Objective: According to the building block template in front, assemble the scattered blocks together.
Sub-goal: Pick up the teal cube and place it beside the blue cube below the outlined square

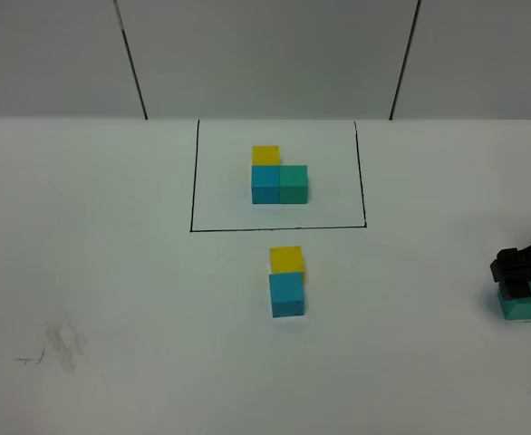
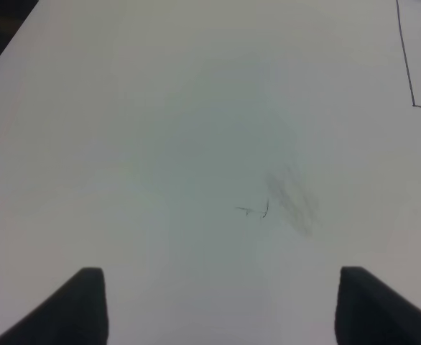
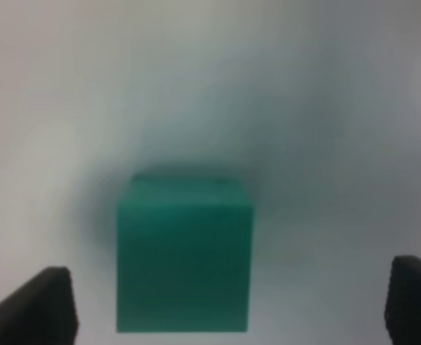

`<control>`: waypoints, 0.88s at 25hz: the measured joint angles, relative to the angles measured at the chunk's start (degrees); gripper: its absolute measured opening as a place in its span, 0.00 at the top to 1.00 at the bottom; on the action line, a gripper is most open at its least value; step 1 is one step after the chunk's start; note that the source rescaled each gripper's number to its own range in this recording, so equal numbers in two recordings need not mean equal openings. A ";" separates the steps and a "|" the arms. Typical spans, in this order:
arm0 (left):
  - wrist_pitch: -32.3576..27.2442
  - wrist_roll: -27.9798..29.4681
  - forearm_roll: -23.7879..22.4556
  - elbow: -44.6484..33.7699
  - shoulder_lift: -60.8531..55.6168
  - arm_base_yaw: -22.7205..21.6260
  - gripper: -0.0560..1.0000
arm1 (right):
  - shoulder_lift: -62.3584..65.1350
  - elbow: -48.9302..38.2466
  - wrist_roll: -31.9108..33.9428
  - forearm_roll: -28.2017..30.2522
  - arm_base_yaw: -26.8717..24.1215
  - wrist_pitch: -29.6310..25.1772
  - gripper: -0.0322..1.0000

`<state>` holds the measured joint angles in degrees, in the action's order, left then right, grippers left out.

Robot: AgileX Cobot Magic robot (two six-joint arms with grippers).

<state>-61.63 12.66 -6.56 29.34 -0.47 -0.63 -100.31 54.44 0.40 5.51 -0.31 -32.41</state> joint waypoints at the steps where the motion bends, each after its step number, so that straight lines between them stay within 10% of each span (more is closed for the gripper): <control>1: 0.00 0.00 0.00 0.00 0.00 0.00 0.47 | -0.08 0.00 -0.02 0.00 0.00 0.47 0.16; 15: 0.00 -0.05 0.00 0.00 0.00 0.00 0.47 | -6.52 -0.05 -0.02 -0.35 1.73 4.05 0.21; 22: 0.00 -0.12 0.00 0.00 0.00 0.00 0.47 | -6.12 -0.05 0.83 -0.11 1.83 3.19 0.69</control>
<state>-61.63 12.54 -6.56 29.34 -0.47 -0.63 -106.43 54.39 1.23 5.40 1.52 -29.22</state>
